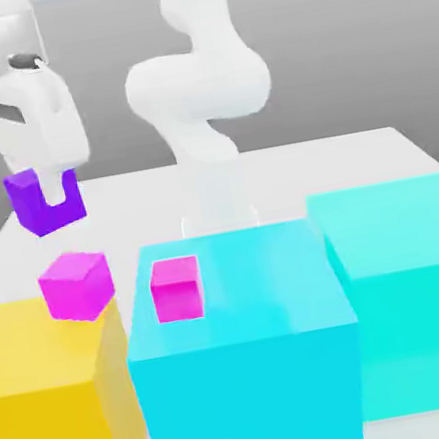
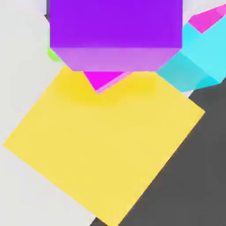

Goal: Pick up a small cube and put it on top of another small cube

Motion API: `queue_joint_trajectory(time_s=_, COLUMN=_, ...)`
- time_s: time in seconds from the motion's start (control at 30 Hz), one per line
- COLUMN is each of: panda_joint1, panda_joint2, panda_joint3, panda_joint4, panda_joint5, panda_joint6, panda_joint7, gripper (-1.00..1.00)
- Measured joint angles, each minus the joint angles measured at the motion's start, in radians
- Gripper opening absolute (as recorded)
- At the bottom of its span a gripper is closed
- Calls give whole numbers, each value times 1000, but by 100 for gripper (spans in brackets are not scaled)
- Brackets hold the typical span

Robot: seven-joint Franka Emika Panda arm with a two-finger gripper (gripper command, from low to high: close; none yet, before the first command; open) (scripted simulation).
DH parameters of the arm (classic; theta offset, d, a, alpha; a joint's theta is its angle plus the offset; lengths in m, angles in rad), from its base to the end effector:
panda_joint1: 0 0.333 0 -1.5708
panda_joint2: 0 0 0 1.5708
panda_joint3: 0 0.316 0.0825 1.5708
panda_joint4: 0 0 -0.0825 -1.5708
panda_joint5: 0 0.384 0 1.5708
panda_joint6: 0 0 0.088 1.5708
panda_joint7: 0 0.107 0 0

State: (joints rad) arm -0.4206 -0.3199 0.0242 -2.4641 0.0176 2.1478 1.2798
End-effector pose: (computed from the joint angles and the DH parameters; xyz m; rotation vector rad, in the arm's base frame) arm 0.4013 -0.1671 0.4132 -2.0834 2.3407 -0.0002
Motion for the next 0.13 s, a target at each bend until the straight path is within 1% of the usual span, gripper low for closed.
queue_joint_trajectory(time_s=0.03, panda_joint1=-1, panda_joint2=12, panda_joint3=1, panda_joint4=-19, panda_joint5=-1, panda_joint6=30, panda_joint7=0, gripper=100)
queue_joint_trajectory(time_s=0.13, panda_joint1=-1, panda_joint2=12, panda_joint3=1, panda_joint4=-19, panda_joint5=-1, panda_joint6=30, panda_joint7=0, gripper=100)
